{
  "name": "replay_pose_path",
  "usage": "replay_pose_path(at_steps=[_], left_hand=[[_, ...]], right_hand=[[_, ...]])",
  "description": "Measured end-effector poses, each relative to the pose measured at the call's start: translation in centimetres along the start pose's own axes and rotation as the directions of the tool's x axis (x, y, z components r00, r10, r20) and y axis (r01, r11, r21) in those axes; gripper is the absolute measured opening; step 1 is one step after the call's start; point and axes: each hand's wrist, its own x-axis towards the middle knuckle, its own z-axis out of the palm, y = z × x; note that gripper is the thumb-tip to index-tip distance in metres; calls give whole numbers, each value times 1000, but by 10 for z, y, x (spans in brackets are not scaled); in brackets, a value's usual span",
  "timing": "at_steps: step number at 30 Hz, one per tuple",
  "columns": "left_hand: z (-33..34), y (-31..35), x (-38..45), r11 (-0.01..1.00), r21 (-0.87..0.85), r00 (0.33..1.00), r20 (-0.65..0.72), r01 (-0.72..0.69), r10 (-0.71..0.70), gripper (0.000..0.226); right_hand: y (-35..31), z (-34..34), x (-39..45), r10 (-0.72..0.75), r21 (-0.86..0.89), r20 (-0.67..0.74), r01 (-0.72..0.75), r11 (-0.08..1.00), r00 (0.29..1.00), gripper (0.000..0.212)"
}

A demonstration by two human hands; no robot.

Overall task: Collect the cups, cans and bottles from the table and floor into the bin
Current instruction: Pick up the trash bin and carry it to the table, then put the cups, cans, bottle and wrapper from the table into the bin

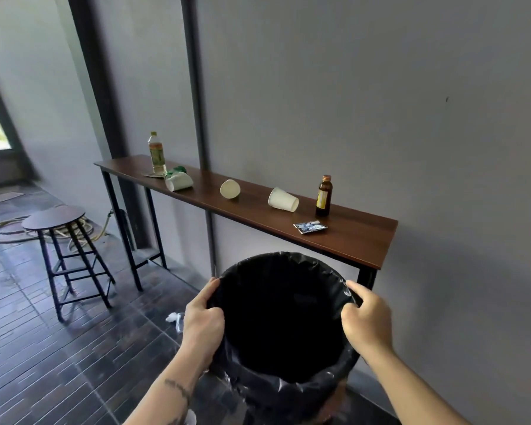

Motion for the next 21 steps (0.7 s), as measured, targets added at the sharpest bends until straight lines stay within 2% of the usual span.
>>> replay_pose_path(at_steps=[3,6,13,18,21], left_hand=[[-15,8,22,988,140,997,-13,-69,72,83],[-25,13,40,960,257,991,-41,-113,127,81],[-39,16,75,959,267,984,-122,-96,132,82],[-39,17,93,968,245,969,-223,-46,103,81],[-37,19,102,968,249,951,-295,-15,90,82]], right_hand=[[-10,29,5,-79,-158,0,78,984,997,62],[-21,52,12,-102,-235,29,106,966,994,63],[-36,79,51,-169,-308,202,227,924,965,65],[-45,92,84,-312,-389,417,478,787,853,65],[-51,99,110,-388,-389,497,599,700,776,62]])
